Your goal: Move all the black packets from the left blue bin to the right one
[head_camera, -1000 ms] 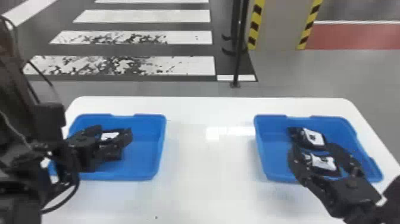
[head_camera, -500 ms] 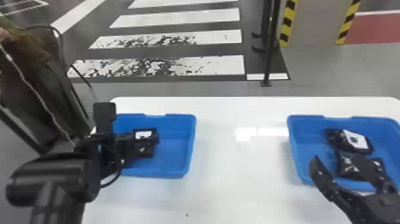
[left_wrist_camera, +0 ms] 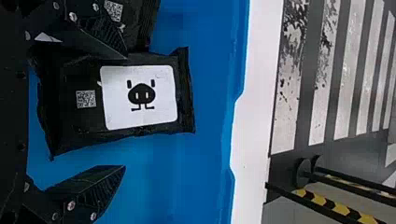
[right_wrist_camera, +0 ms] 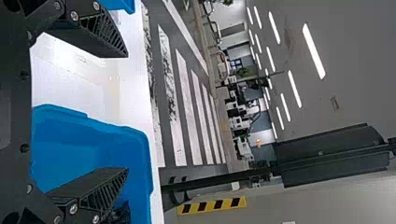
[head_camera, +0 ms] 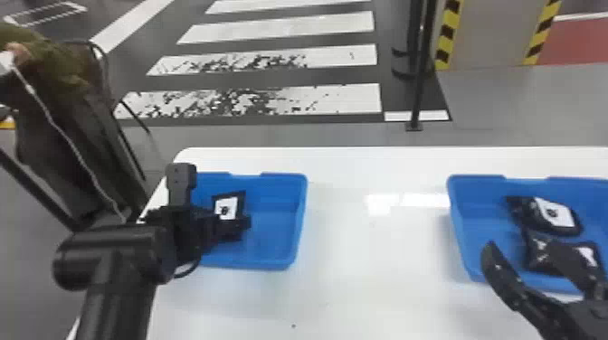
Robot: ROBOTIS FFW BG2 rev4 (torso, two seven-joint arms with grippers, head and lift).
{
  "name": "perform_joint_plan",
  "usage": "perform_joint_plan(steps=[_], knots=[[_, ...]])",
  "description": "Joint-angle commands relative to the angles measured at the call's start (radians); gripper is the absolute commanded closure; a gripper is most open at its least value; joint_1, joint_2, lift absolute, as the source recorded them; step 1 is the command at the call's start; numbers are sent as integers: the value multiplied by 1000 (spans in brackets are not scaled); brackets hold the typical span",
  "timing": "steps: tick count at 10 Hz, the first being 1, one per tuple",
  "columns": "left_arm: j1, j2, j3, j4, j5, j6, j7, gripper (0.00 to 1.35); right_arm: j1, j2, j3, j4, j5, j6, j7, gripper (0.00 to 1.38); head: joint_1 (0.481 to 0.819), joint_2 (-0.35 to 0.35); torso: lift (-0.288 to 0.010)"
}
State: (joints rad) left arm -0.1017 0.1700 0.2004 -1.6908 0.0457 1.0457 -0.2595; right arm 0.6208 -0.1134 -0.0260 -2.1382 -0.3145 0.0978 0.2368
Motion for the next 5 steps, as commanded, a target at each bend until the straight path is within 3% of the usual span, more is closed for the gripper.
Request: perform_joint_plan(steps=[1, 2, 3, 4, 5], knots=[[-38, 2, -7, 57, 0, 7, 0, 355, -2, 0, 0, 2, -3, 3, 1, 170, 695, 187, -140], [-41, 2, -11, 60, 2, 7, -1, 846, -2, 0, 0, 7, -13, 5, 1, 171, 695, 187, -140], [-33, 0, -11, 60, 6, 2, -1, 1128, -2, -2, 0, 16, -27, 8, 1, 174, 695, 185, -140], [-28, 0, -19, 60, 0, -10, -3, 1211, 0, -2, 0, 16, -35, 10, 1, 177, 695, 182, -140], [-26, 0, -25, 60, -24, -27, -17, 1211, 0, -2, 0, 16, -35, 10, 1, 177, 695, 180, -140]])
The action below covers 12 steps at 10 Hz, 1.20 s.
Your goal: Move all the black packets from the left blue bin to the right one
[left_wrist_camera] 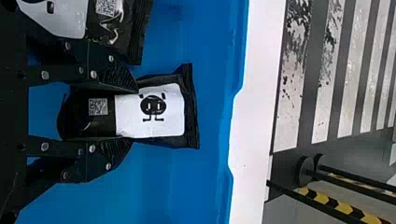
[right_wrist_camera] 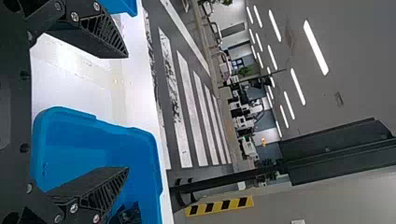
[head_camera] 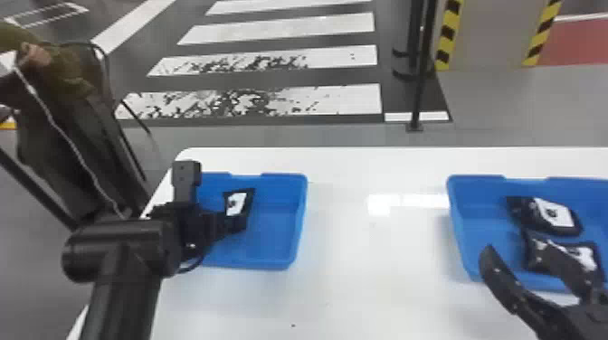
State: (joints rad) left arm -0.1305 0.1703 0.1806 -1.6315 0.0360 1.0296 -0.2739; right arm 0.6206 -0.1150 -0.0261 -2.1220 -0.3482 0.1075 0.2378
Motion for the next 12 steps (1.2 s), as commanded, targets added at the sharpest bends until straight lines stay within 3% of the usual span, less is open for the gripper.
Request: perform_joint_plan(steps=[1, 6, 9, 12], knots=[[10, 0, -5, -7, -8, -28, -18, 1211, 0, 0, -2, 0, -7, 3, 0, 177, 695, 178, -140], [175, 11, -19, -306, 30, -70, -50, 1211, 0, -2, 0, -14, -21, 5, 15, 177, 695, 165, -140], [253, 20, -119, -458, 116, -183, -67, 1211, -22, -6, 20, -29, -55, 13, 37, 190, 695, 107, -140], [278, 24, -252, -488, 211, -227, -76, 1211, -81, -28, 82, 3, -114, 27, 46, 190, 695, 23, -140]])
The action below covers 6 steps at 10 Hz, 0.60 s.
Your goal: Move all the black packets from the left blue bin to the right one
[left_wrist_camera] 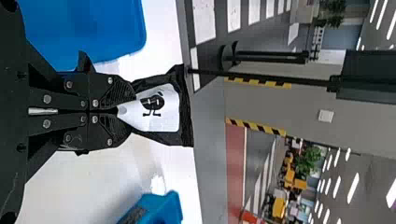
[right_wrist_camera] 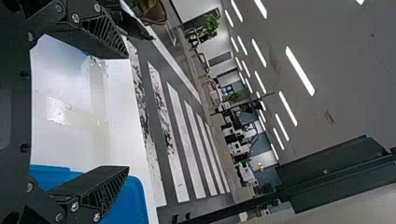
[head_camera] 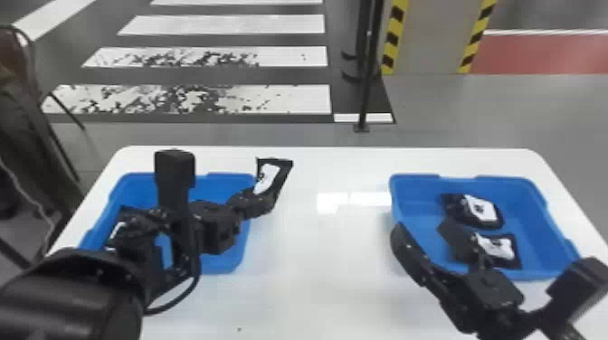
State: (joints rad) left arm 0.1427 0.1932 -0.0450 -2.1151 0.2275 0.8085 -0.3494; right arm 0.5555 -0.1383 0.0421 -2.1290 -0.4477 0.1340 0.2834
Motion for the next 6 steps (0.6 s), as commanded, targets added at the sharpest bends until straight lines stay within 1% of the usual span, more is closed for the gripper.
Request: perform_joint_plan(steps=[1, 2, 3, 4, 6], knots=[[-3, 8, -69, -7, 42, -8, -2, 1211, -35, -11, 26, 15, -35, 1, 2, 190, 695, -3, -140], [-8, 14, -112, -12, 68, -16, -3, 1211, -60, -17, 40, 27, -47, 1, 3, 190, 695, -16, -140], [-13, 17, -150, -14, 98, -16, -3, 1211, -92, -27, 62, 49, -83, 1, 3, 190, 695, -44, -140], [-22, 22, -184, -14, 123, -26, -5, 1213, -111, -29, 66, 56, -95, 1, 3, 190, 695, -71, -140], [-30, 22, -226, -14, 163, -26, -10, 1213, -151, -38, 80, 81, -117, 1, 2, 190, 695, -107, -140]])
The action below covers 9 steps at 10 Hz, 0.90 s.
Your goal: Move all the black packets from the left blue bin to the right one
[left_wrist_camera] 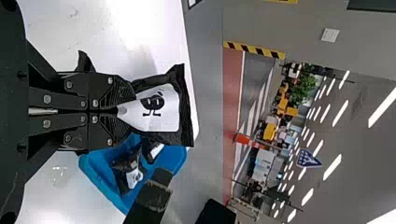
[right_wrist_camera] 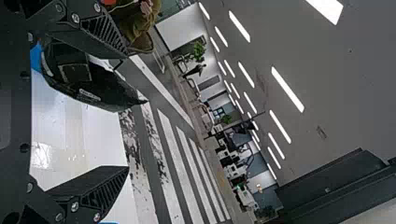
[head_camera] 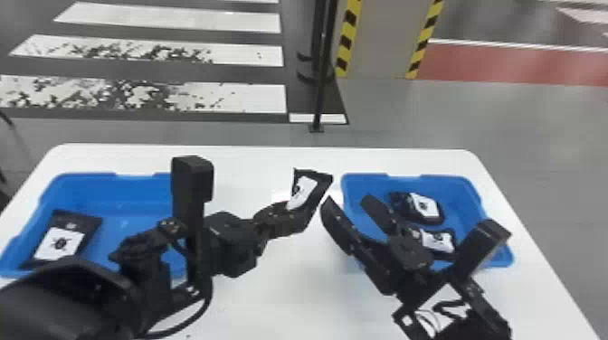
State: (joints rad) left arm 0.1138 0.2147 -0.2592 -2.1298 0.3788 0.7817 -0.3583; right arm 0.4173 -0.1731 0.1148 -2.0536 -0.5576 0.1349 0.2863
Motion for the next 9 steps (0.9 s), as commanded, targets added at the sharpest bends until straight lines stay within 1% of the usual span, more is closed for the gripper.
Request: perform_joint_plan(steps=[1, 2, 3, 4, 5, 6, 8, 9], knots=[[-1, 0, -28, -2, 26, -1, -2, 1213, -30, -8, 17, 15, -15, 0, -1, 191, 695, -127, -140], [-1, 0, -44, 1, 44, -1, -2, 1213, -44, -11, 23, 35, -21, 0, -1, 191, 695, -140, -140], [-1, 0, -56, 1, 50, -1, -2, 1211, -76, -13, 39, 74, -75, 27, -1, 209, 695, -149, -140], [-6, 0, -68, 1, 54, -4, -2, 1211, -101, -11, 43, 101, -116, 42, -1, 504, 695, -153, -140], [-6, 0, -68, 1, 58, -4, -2, 1211, -103, -13, 41, 101, -124, 47, -1, 1016, 695, -155, -140], [-3, 0, -64, 1, 60, -4, -2, 1213, -103, -13, 39, 99, -120, 27, -1, 1259, 695, -157, -140], [-3, -1, -64, 1, 66, -4, -2, 1211, -103, -13, 39, 96, -114, 10, -1, 1280, 695, -161, -140], [1, -3, -58, 1, 90, -4, 1, 1157, -101, -13, 39, 96, -112, 10, -1, 1280, 695, -162, -140]])
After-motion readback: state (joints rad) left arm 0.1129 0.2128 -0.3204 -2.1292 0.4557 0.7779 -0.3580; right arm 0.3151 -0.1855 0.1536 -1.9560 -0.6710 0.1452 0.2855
